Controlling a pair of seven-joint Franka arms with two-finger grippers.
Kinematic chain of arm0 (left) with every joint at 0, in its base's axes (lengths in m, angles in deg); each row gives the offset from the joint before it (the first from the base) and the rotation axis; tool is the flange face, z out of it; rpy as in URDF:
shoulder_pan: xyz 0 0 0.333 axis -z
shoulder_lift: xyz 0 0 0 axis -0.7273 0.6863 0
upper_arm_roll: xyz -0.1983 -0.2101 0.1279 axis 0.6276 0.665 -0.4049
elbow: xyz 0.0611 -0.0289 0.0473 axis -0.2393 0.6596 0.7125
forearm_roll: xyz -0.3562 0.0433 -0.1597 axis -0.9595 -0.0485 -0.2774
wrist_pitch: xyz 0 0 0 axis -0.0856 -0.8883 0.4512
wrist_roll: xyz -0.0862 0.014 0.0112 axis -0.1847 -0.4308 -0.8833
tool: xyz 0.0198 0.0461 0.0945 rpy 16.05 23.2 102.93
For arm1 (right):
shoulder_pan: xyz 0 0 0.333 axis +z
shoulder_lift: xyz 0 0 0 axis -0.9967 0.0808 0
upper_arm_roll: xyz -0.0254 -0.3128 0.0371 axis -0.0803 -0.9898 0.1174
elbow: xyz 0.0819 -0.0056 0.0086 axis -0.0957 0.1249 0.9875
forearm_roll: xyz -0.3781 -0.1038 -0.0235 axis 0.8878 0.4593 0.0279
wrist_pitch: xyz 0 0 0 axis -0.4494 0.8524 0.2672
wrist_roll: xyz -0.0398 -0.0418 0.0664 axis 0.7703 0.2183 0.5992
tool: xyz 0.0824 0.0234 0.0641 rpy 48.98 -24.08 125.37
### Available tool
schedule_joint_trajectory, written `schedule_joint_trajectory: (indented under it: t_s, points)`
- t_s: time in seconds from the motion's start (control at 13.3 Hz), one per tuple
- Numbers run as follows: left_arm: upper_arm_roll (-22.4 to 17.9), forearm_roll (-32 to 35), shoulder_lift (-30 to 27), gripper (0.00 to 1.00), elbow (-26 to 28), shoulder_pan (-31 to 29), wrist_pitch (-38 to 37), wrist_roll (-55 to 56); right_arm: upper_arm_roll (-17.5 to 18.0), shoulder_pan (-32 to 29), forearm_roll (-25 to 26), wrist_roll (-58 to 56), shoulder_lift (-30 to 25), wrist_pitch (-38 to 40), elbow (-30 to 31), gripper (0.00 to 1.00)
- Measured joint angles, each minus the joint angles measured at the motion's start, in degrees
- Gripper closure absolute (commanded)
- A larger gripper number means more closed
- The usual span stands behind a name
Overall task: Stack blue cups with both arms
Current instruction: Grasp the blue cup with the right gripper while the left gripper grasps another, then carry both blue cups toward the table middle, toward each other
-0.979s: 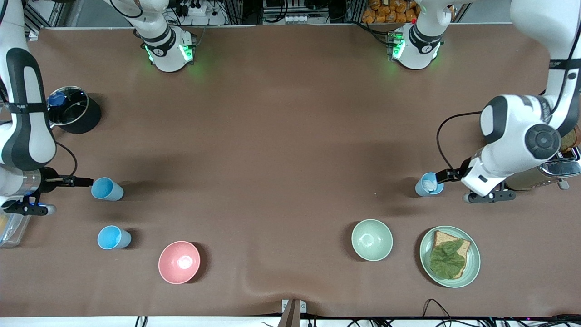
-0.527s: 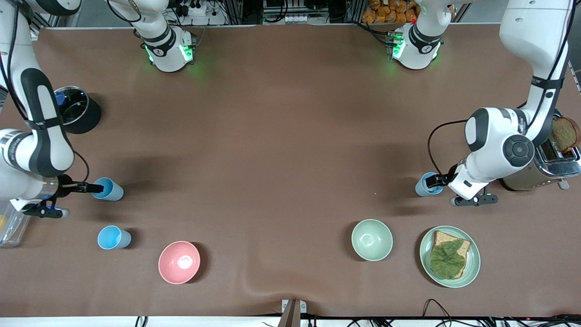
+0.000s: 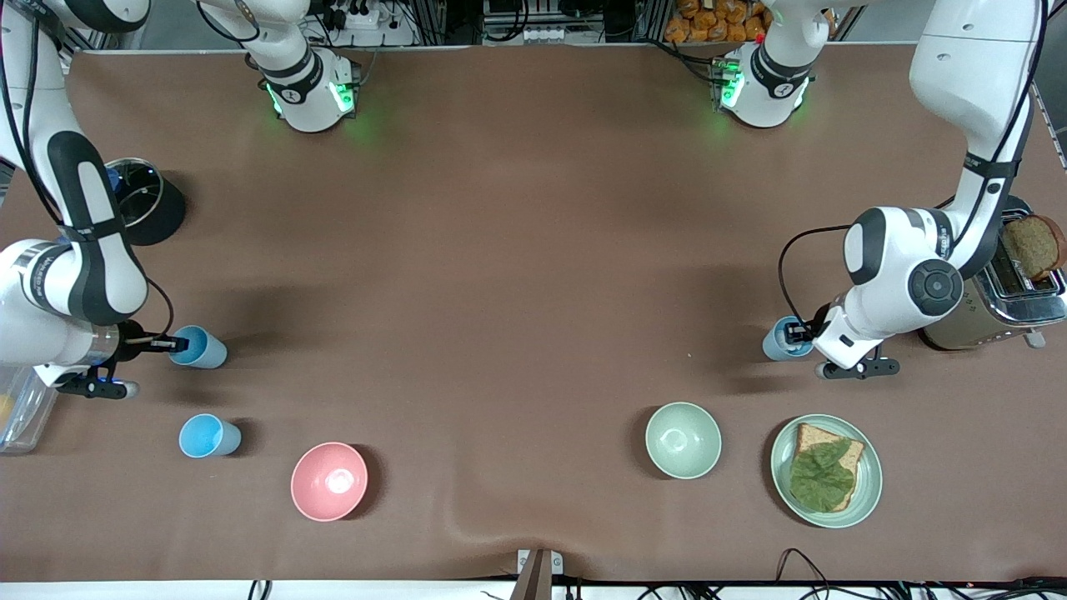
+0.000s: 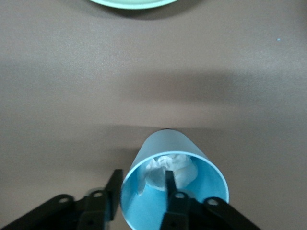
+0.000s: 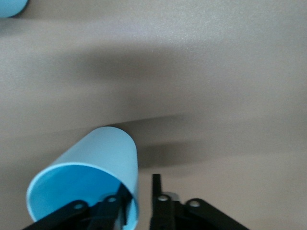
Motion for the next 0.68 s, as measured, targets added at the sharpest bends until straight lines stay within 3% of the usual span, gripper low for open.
schedule_joint_trajectory:
  t_s: [0.3,0.68]
  points:
    - [1.73,0.00,-0.24,1.00,-0.66,0.08,0.17,0.31,1.30,0.21,-2.16,0.19,-3.55,9.84,-3.25,1.00]
    - [11.77,0.00,-1.71,1.00,-3.15,0.78,0.17,13.43,7.98,0.62,-7.61,0.26,-11.29,23.76,-6.31,1.00]
